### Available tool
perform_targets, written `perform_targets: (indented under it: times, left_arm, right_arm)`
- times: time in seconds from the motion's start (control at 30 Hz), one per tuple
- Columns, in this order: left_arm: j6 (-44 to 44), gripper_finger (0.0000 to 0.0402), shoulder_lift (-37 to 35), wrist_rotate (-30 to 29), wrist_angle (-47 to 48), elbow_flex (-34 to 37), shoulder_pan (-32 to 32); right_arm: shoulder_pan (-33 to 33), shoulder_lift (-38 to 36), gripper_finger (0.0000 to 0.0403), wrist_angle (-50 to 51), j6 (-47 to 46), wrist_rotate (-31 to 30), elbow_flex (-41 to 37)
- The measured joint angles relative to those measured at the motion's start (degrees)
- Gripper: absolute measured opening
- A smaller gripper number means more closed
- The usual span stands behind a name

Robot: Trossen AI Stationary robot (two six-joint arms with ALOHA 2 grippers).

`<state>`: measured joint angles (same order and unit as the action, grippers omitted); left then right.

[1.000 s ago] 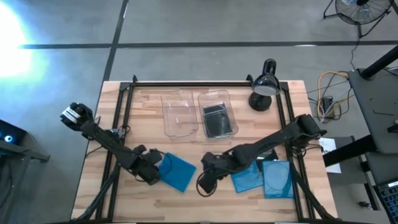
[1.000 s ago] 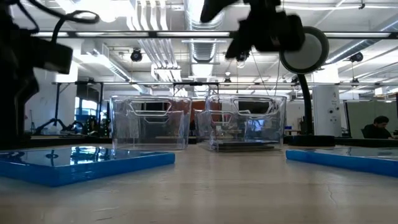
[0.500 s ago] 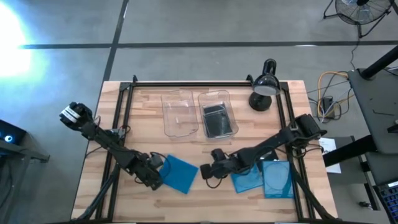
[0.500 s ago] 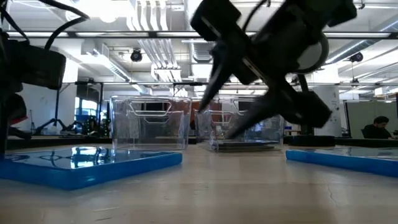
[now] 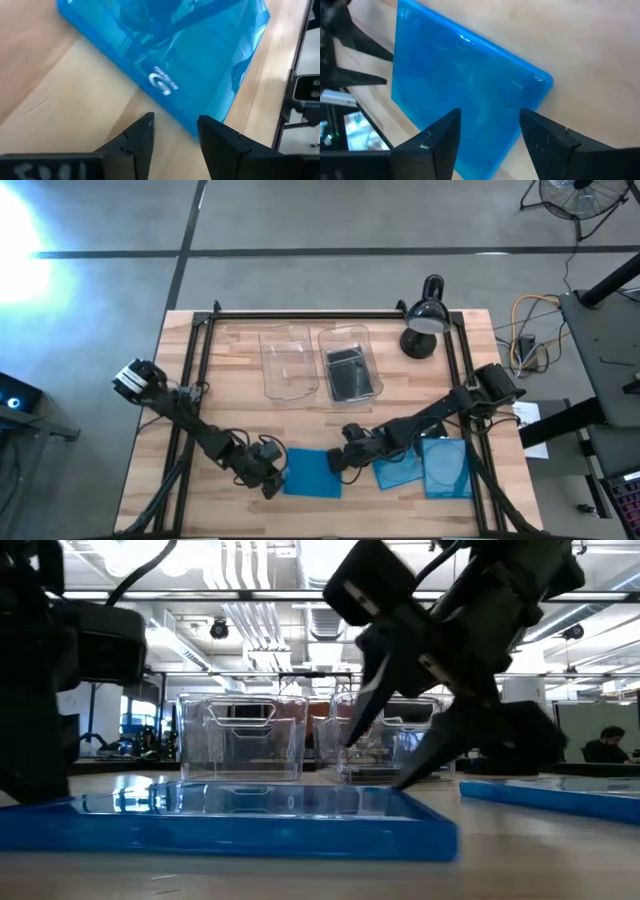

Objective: Pick & place jewel cases by type
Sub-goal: Put the blue CD case into the left transparent bin

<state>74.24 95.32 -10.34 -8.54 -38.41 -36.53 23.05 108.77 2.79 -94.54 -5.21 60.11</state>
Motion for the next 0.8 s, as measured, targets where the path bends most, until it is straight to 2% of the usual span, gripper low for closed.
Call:
perform_targets:
  times: [0.17, 0.33, 0.43, 0.57, 0.7, 0.8]
  left_arm:
    - [-3.48, 0.0135, 2.23, -0.19, 0.25, -2.91, 0.08]
    - [-3.72, 0.0135, 2.59, -0.27, 0.56, -3.35, 0.08]
    - [-3.68, 0.0135, 2.31, -0.22, 1.00, -3.20, 0.08]
    - [-3.70, 0.0135, 1.96, -0.25, 1.08, -3.09, 0.17]
    - [-4.12, 0.0135, 1.98, -0.69, -0.32, -3.03, 0.53]
    - [-4.28, 0.0135, 2.42, -0.70, -1.20, -3.09, 0.96]
  right_arm:
    - [0.74, -0.83, 0.0201, 0.09, -0.37, 2.10, -1.43]
    - [0.46, -4.50, 0.0201, 3.04, 4.88, -1.40, -1.82]
    - [0.42, -8.44, 0.0201, 11.09, 7.88, -2.72, 0.16]
    - [1.61, -9.92, 0.0201, 24.15, 6.49, -1.67, 1.46]
    - [3.02, -8.51, 0.0201, 19.16, 4.17, 2.56, 0.52]
    - [3.65, -5.13, 0.0201, 13.34, 2.07, 2.73, 0.23]
